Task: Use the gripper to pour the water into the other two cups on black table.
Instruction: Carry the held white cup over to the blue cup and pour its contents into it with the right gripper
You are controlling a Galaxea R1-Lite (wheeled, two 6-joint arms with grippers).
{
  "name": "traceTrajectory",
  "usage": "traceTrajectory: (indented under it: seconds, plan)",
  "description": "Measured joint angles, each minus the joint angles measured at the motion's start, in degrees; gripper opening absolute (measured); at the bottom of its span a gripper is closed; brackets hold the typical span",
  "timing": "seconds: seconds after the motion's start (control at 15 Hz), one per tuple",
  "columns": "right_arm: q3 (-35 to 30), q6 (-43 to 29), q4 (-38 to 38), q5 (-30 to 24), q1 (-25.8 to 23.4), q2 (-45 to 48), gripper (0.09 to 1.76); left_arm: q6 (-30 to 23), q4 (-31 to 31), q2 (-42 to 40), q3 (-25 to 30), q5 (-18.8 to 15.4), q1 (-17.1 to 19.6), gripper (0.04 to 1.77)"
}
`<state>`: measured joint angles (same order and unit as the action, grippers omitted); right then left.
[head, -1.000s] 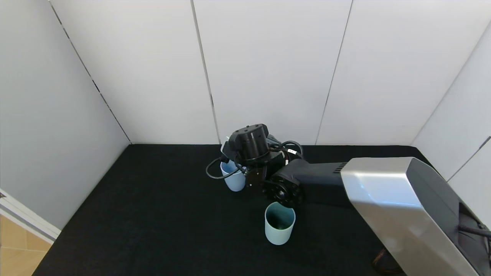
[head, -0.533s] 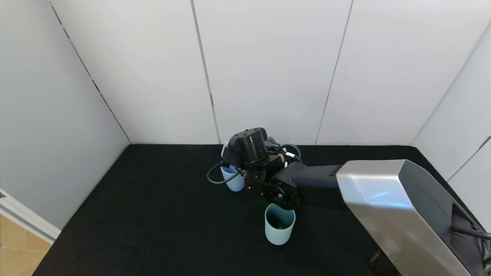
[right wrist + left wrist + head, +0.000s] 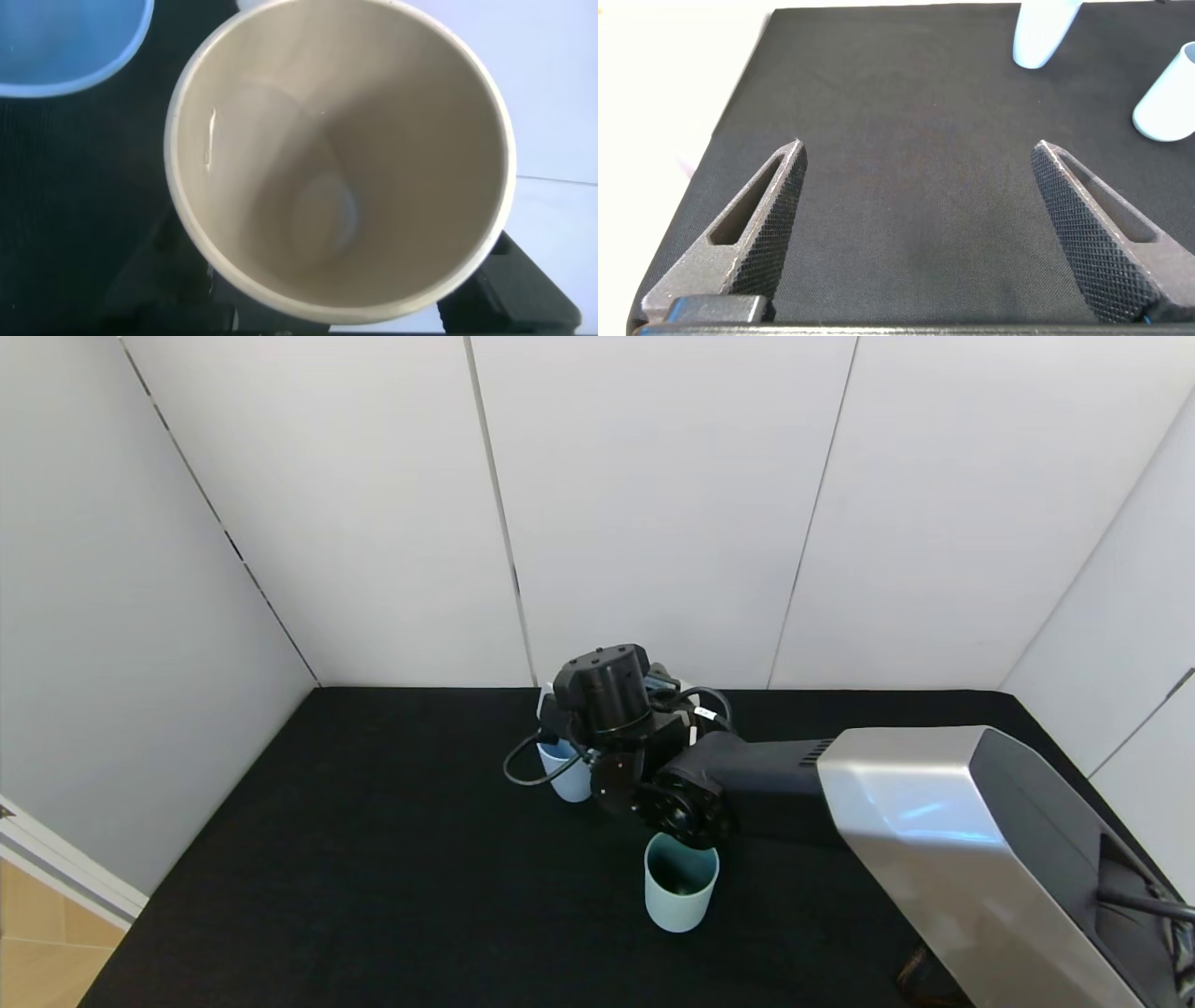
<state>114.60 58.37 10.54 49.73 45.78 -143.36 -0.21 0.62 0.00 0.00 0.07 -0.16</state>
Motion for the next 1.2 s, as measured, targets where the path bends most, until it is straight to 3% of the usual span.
traceTrajectory:
  seconds: [1.2]
  plan:
    - [-0.02,13.29,10.59,0.09,1.24,-0.16,1.27,0.02,0.0,0.0,0.0,0.0,-0.02,1.72]
